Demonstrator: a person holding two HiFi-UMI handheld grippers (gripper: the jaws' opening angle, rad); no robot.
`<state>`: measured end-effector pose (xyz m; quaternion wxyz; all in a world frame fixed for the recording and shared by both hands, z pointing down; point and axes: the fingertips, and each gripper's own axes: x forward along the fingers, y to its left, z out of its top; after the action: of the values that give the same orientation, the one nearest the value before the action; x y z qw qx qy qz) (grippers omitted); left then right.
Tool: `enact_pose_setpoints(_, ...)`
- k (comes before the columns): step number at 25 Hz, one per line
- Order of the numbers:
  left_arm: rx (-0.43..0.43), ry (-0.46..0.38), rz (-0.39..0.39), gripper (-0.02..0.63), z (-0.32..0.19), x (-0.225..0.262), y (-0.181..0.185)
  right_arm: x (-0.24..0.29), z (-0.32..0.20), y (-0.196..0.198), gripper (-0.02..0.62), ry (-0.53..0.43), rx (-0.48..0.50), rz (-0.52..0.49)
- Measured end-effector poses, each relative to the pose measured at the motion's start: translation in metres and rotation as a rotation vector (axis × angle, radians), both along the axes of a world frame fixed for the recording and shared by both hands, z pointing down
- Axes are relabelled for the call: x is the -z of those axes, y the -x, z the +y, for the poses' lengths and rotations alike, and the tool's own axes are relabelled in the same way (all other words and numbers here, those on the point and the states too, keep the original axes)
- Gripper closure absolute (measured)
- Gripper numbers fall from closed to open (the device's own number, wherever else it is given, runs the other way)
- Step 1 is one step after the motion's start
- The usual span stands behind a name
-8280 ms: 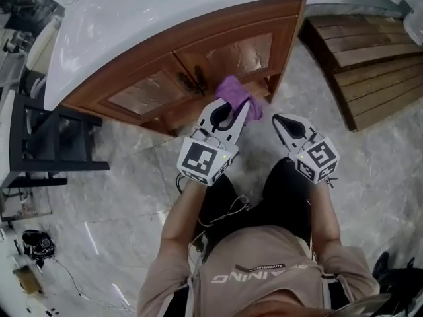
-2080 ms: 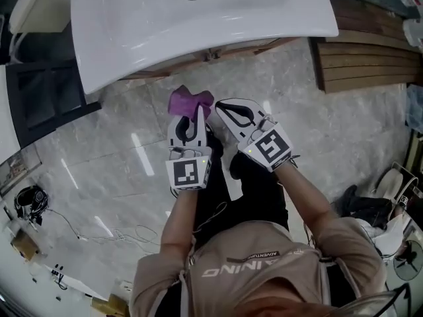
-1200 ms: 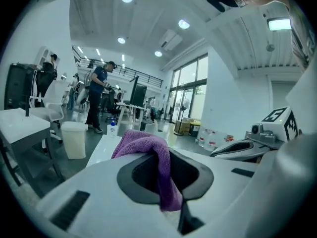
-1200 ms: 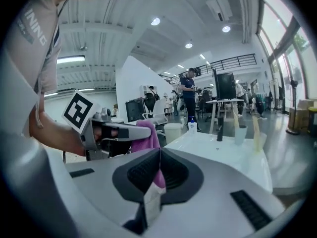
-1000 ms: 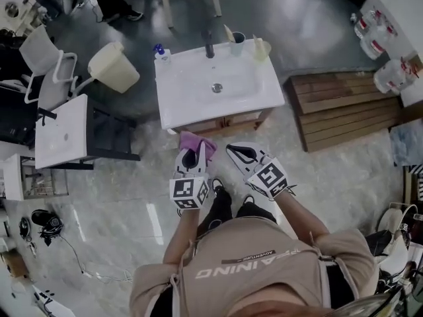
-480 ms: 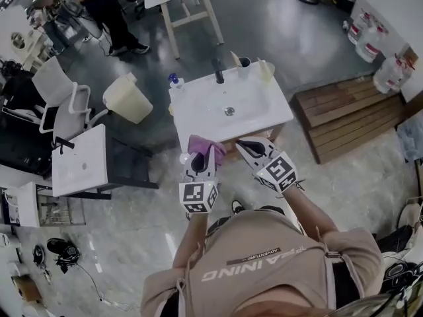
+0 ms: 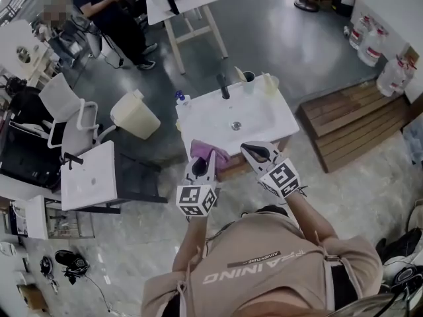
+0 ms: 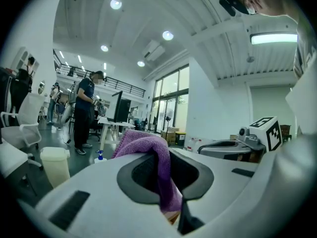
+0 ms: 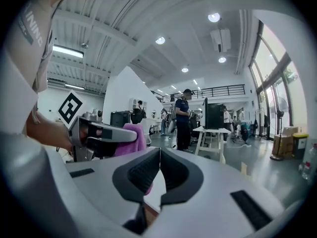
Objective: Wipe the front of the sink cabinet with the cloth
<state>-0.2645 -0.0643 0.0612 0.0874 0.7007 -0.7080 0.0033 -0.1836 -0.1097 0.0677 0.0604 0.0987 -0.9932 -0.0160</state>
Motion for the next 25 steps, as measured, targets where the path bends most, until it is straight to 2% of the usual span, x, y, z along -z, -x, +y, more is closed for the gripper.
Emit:
enact_pose_setpoints(7, 0.013, -0.026, -0.024, 0.569, -0.029, 0.033, 0.002, 0.028, -0.041, -0.010, 0.583, 0.028, -0.014, -0.057)
enact_pose_setpoints(12, 0.076, -0.053, -0.030, 0.569, -0.037, 0.038, 0.006, 0.041, -0.049, -0.020, 0.583, 0.044, 0.036, -0.083)
enact_pose_setpoints(15, 0.076, -0.042, -0.031, 0.569, -0.047, 0.035, -0.003, 0.048, -0.053, -0.029, 0.583, 0.058, 0.048, -0.096)
enact_pose_setpoints(18, 0.057, -0.032, -0.065, 0.569, -0.054, 0.036, -0.019, 0.046, -0.059, -0.035, 0.583, 0.021, 0.024, -0.064)
enact_pose_setpoints(23, 0.081, -0.039, -0.180, 0.569, -0.042, 0.044, -0.029, 0.045, -0.058, -0.034, 0.583, 0.034, 0.027, -0.061)
enact_pose_setpoints(25, 0.097, -0.028, -0.166, 0.569, -0.033, 0.038, -0.028, 0.043, -0.053, -0.038, 0.583, 0.030, 0.014, -0.058)
